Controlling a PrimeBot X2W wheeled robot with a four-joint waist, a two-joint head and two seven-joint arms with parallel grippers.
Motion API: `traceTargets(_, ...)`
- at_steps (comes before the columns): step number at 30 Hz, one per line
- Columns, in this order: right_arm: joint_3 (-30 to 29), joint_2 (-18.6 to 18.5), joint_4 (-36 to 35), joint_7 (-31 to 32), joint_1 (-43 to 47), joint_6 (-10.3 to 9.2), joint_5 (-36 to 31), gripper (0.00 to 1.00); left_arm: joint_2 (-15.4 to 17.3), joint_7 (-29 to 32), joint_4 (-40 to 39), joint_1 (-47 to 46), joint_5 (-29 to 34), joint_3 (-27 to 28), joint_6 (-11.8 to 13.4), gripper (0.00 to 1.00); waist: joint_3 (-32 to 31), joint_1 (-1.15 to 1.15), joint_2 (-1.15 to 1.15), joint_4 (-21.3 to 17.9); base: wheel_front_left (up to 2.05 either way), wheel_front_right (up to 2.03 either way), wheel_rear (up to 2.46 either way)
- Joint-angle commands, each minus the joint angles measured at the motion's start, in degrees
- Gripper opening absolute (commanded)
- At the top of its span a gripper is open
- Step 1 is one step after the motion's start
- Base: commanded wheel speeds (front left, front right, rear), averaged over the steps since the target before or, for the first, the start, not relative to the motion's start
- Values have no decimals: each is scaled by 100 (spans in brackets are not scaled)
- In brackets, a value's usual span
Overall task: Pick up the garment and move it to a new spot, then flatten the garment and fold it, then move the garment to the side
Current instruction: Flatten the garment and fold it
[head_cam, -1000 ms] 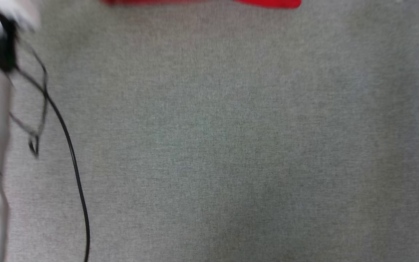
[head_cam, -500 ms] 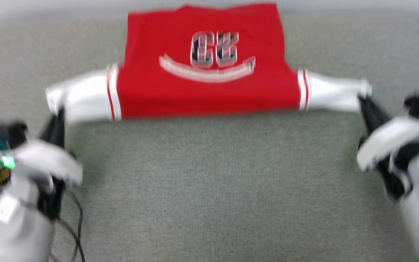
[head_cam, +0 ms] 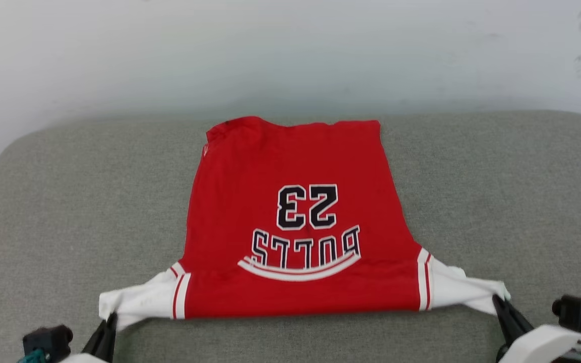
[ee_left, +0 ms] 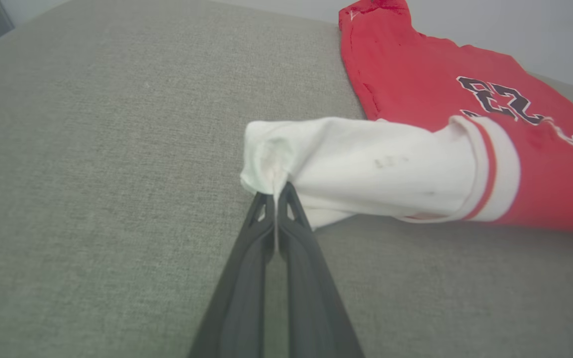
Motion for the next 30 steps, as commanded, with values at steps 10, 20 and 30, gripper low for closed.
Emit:
traceTargets(10, -967, 614, -961, 516, 1490, -13, -420, 0, -61, 208, -474, 1221, -263, 98, 319, 0, -361, 2, 0, 55, 0, 0, 0)
traceTargets(20, -968, 698, -1204, 568, 1325, -9, -384, 100, -275, 370, -803, 1070, -79, -252, 439, 0, -303, 2, 0, 323, 0, 0, 0)
traceTargets(30, -1186, 67, -325, 1043, -498, -9, -440, 100, -446, 367, -1324, 601, 169, -531, 592, 0, 254, 2, 0, 746, 0, 0, 0)
